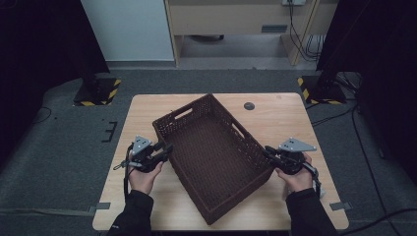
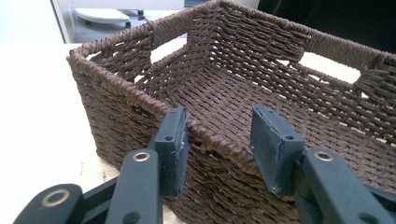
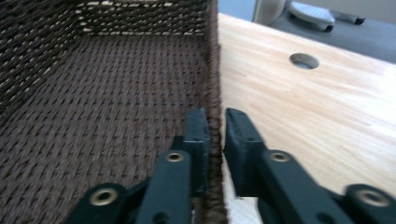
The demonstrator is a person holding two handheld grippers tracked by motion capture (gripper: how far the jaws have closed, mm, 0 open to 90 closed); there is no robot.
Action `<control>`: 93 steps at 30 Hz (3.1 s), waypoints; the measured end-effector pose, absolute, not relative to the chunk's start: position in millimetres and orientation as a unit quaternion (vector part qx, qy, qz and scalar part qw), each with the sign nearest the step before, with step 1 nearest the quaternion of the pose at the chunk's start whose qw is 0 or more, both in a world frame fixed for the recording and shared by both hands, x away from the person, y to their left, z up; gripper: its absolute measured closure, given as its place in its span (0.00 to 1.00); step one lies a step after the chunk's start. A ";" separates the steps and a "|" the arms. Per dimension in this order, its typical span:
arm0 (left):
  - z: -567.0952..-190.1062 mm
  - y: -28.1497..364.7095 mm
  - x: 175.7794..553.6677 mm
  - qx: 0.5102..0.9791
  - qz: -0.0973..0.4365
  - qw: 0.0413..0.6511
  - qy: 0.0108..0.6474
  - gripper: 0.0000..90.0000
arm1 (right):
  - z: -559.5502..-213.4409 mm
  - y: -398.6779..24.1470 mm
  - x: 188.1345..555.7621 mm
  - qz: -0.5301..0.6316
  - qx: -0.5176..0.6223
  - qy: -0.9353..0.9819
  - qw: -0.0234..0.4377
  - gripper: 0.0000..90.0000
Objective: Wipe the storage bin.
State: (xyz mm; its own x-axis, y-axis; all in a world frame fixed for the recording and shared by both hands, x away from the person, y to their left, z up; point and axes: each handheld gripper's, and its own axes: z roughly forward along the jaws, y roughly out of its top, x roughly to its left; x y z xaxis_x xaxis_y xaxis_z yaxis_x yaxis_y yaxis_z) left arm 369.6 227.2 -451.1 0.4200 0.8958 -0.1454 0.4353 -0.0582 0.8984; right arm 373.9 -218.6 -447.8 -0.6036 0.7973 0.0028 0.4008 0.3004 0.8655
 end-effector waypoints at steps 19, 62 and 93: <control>-454.8 215.0 370.2 0.694 0.231 0.481 0.483 0.58 | -441.1 -210.1 358.6 0.459 0.368 0.775 0.229 0.77; -453.7 217.5 363.1 0.713 0.220 0.466 0.476 0.56 | -447.6 -181.0 341.2 0.473 0.356 0.778 0.211 0.82; -455.8 224.9 364.8 0.713 0.222 0.469 0.471 0.67 | -436.0 -259.6 334.1 0.467 0.435 0.717 0.281 0.45</control>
State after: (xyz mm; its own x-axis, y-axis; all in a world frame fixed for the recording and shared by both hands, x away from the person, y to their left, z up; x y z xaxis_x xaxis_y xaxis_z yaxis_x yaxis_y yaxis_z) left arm 364.8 224.9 -455.8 0.4578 0.8803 -0.1249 0.4640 -0.1167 0.8781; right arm 334.1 -259.6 -436.0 -0.4636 0.8860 0.0042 0.3620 0.1851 0.9136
